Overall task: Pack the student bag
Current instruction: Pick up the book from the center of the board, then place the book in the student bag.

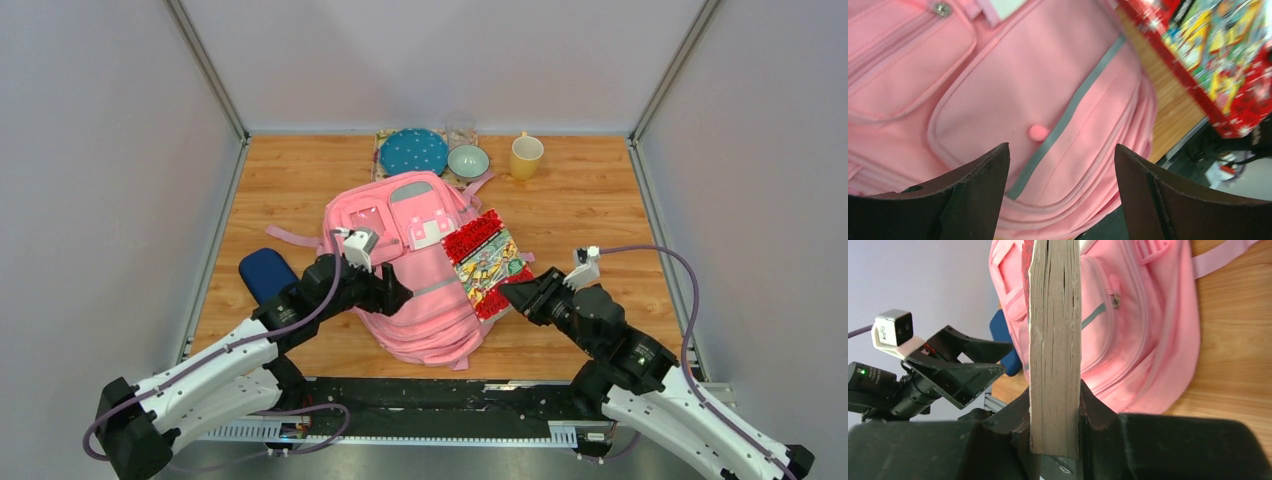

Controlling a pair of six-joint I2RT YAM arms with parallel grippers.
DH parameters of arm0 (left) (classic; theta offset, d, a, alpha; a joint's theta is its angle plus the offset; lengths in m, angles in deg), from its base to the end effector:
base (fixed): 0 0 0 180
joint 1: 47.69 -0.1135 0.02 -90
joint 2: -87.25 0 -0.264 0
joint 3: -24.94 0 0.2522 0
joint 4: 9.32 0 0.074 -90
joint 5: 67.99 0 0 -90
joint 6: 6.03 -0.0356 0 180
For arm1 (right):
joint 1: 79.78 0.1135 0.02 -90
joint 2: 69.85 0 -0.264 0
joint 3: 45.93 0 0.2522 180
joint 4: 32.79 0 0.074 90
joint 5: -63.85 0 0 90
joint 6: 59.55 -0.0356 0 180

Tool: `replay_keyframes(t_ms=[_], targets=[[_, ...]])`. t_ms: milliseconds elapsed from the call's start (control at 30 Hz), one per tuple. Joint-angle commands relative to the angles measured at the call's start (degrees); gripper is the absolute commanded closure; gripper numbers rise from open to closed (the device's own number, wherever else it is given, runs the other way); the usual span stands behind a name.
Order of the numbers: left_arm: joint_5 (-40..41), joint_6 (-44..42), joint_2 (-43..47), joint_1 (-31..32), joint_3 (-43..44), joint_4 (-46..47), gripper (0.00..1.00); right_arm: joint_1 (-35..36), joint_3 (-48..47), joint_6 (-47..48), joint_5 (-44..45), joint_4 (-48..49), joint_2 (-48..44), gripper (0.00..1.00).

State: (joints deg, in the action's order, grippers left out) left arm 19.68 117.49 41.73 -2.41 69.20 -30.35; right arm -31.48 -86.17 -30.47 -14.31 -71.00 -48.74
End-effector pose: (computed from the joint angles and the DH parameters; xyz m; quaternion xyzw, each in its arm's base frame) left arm 0.1316 -0.1350 0.2548 0.0963 0.8247 -0.3666 0.4197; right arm 0.0819 0.0809 0.2557 0.1485 0.7987 0.4218 0.4027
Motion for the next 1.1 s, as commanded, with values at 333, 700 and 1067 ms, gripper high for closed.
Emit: replay_keyframes(t_ms=[333,700,1067], targets=[[18.5,-18.4,-2.0,13.4,7.5,-15.8,0.16,0.0,-9.2,0.9,11.3,-10.7,-3.7,1.0],[16.9,-27.5,-11.9,20.5,10.8,-8.6,0.15,0.0,-9.5,-1.2,14.0,-16.1,-6.5,1.0],[13.0,-33.4,-18.4,21.8,10.7,-2.2,0.14,0.0,-8.9,-2.7,13.9,-17.0,-7.0,1.0]])
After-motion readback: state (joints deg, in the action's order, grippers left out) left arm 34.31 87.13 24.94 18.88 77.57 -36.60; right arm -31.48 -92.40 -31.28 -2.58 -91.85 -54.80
